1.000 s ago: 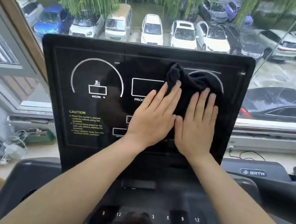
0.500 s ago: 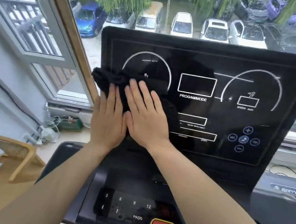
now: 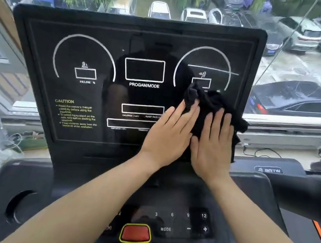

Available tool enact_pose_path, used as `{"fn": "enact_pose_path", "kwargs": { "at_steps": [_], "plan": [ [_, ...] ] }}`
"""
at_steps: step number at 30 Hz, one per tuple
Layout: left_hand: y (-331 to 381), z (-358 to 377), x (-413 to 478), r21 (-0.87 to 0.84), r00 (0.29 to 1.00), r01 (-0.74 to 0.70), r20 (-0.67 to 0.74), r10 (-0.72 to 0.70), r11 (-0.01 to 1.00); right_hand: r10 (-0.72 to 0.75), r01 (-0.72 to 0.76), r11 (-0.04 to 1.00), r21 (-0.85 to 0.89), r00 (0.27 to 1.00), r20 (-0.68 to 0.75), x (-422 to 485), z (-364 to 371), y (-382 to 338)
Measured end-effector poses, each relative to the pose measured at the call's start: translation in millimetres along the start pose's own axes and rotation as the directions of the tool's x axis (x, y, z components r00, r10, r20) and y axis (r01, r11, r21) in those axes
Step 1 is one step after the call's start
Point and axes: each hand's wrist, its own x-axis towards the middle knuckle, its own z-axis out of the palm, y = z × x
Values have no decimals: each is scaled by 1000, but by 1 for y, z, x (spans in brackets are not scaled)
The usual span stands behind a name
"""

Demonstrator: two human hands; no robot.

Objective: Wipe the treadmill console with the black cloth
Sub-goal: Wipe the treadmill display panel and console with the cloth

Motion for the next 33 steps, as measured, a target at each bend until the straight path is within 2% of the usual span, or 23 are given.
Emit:
{"fn": "enact_pose_path", "kwargs": {
  "at_steps": [3,5,9,15,18,21,22,25,27,30,33],
  "plan": [
    [-31,8,-47,109,992,-107,76,99,988,-77,77,997,-2,994,76,-26,9,-37],
    [-63,10,-78,142,995,-75,72,65,987,-175,174,985,16,982,66,-20,8,-72],
    [-124,1,-119,143,989,112,81,-124,983,-361,360,932,38,932,19,13,1,-149],
    [-151,-8,-182,67,882,464,54,-467,884,-572,575,818,4,815,94,10,-1,-224],
    [-146,-13,-198,37,821,572,-16,-571,820,-660,672,741,-9,731,174,-7,8,-230],
    [-129,-22,-204,7,696,718,27,-717,697,-719,731,681,42,656,229,-30,12,-208],
    [-123,-23,-205,-1,697,717,39,-716,697,-716,727,684,60,653,247,-39,12,-196],
    [-101,-20,-198,-75,806,590,16,-591,804,-656,664,743,83,697,291,-61,7,-153],
    [-83,-15,-185,-162,866,496,17,-500,853,-580,578,810,103,762,286,-72,2,-123],
    [-54,-7,-159,-239,927,368,18,-375,899,-472,445,881,159,848,241,-72,-6,-82],
    [-20,-1,-127,-300,956,284,10,-295,911,-379,361,925,120,902,205,-70,-11,-45]
  ]
}}
